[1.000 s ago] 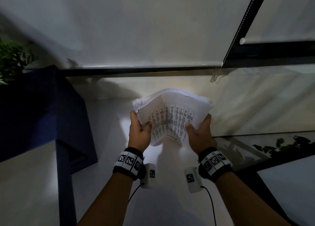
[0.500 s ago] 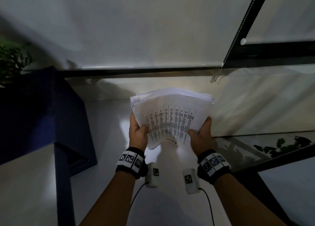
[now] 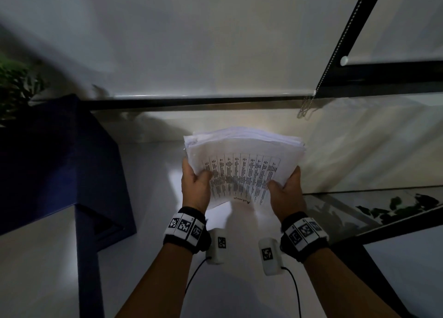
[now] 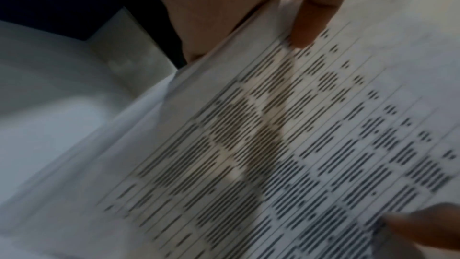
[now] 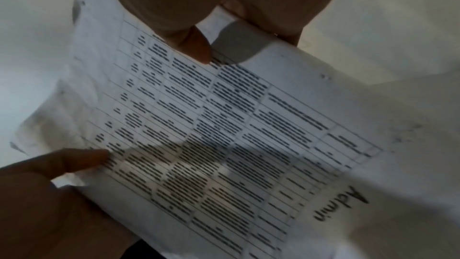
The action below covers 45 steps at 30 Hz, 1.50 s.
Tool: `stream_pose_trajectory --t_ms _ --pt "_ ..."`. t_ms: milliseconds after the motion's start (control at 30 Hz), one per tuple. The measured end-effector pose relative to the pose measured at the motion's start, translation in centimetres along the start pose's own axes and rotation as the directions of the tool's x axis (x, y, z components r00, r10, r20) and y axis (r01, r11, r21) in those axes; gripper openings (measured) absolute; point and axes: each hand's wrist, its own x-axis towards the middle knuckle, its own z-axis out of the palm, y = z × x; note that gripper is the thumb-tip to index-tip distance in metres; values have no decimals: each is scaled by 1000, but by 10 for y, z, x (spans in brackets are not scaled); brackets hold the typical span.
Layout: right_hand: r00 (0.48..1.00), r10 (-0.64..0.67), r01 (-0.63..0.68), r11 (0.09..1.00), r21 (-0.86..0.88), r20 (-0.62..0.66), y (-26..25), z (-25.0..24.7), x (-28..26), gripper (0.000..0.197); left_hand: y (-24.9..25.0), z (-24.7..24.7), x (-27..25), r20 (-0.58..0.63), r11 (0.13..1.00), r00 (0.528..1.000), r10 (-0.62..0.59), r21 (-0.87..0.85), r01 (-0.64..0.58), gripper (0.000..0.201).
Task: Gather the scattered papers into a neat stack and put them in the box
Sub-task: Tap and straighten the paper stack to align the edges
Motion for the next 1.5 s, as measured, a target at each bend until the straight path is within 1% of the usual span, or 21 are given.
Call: stream_pose_trajectory --t_ms 67,100,167,200,233,300,400,500,600,700,800,867,933,1000,1067,1167,1233,1300,1367,1467,1500 --pt "999 -31 32 999 25 -41 -1 0 4 55 13 2 1 -1 993 995 102 -54 -102 53" --pt "998 -42 44 998 38 -53 -3 1 6 56 19 3 3 -2 987 990 144 -74 -144 44" --pt "997 -50 53 997 57 -58 -5 1 8 58 36 6 4 -14 968 980 199 -150 -199 23" --pt "997 -52 55 997 61 -57 -5 1 8 59 42 8 5 -34 958 976 216 -183 -218 19" --pt "997 -57 61 996 66 -56 -6 1 8 60 50 10 5 -68 952 971 230 -189 -239 21" --pt "996 -62 67 994 86 -60 -7 1 6 62 59 16 7 -133 956 962 237 -144 -256 26" --pt "995 -67 76 990 116 -72 -11 3 4 60 60 20 14 -213 965 956 200 -128 -230 19" --pt "996 -58 68 987 143 -70 -13 5 5 57 56 24 17 -232 963 947 222 -97 -250 10" --pt "997 -58 65 990 128 -59 -14 7 5 55 52 24 15 -209 960 949 238 -98 -262 12" --pt "998 -43 49 992 116 -53 -13 7 5 54 46 24 16 -156 964 966 208 -137 -230 13" --pt "997 -45 54 989 135 -69 -16 5 5 56 49 22 17 -165 954 958 234 -150 -259 12" --pt "993 -78 91 983 158 -86 -24 2 5 55 49 22 17 -159 950 954 254 -146 -277 12" --pt "986 -126 144 974 177 -107 -35 0 4 52 47 21 16 -149 947 953 264 -148 -285 23" --pt "979 -156 180 962 204 -128 -50 -1 3 47 46 21 16 -149 948 952 267 -135 -287 29" --pt "971 -182 212 954 212 -153 -65 0 2 42 47 22 15 -163 948 947 277 -113 -297 27" --pt "951 -201 250 947 204 -233 -83 3 3 34 48 22 15 -185 948 944 274 -112 -298 17" --pt "942 -162 225 954 196 -294 -89 6 7 27 48 21 16 -184 947 944 275 -121 -299 15" --pt "938 -120 182 969 167 -325 -90 9 11 22 49 21 15 -173 944 943 285 -120 -308 20" --pt "934 -112 165 977 133 -339 -90 9 14 17 49 21 14 -160 945 945 284 -120 -304 23" --pt "934 -107 154 981 114 -342 -91 7 15 13 49 22 15 -152 940 944 294 -131 -314 18" --pt "933 -104 154 981 120 -344 -91 7 15 13 49 22 15 -143 938 943 300 -137 -318 20"
